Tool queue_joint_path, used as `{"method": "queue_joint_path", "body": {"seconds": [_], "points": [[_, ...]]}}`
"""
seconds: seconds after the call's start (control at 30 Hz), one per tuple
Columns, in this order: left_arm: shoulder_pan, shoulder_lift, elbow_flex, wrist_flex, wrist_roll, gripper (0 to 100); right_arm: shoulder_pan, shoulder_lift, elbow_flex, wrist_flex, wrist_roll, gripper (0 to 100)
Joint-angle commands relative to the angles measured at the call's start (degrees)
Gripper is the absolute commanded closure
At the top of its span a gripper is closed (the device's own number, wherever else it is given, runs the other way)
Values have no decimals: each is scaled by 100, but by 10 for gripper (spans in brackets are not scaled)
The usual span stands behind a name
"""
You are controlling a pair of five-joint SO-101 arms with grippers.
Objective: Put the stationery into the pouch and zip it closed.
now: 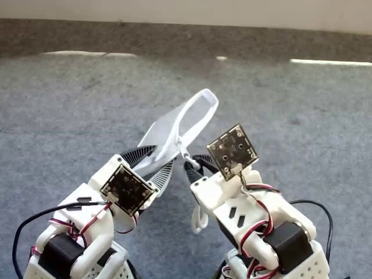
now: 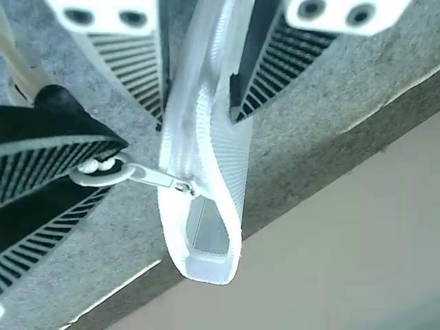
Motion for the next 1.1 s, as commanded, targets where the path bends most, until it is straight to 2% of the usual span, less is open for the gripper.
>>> {"method": "queue_joint_path", "body": {"seconds": [0.0, 0.23, 0.3, 0.37, 0.5, 0.63, 0.77, 1.07], "points": [[13, -4, -268, 18, -44, 866, -75, -4, -338, 40, 44, 995], [22, -4, 48, -273, -53, 998, -426, -22, -303, 66, 18, 991], [-4, -4, 48, -264, -53, 995, -444, -13, -303, 66, 18, 974], [-31, -13, 48, -264, -53, 996, -444, -31, -295, 110, -44, 919], [-154, -13, 66, -264, -26, 996, -444, -40, -356, 453, -932, 791], [-400, -13, 66, -290, -18, 996, -453, -4, -470, 444, -1029, 797], [-409, -13, 66, -290, -18, 996, -857, -40, -470, 171, -1037, 797], [-426, -13, 66, -273, -18, 996, -971, -4, -391, -1007, -1037, 797]]}}
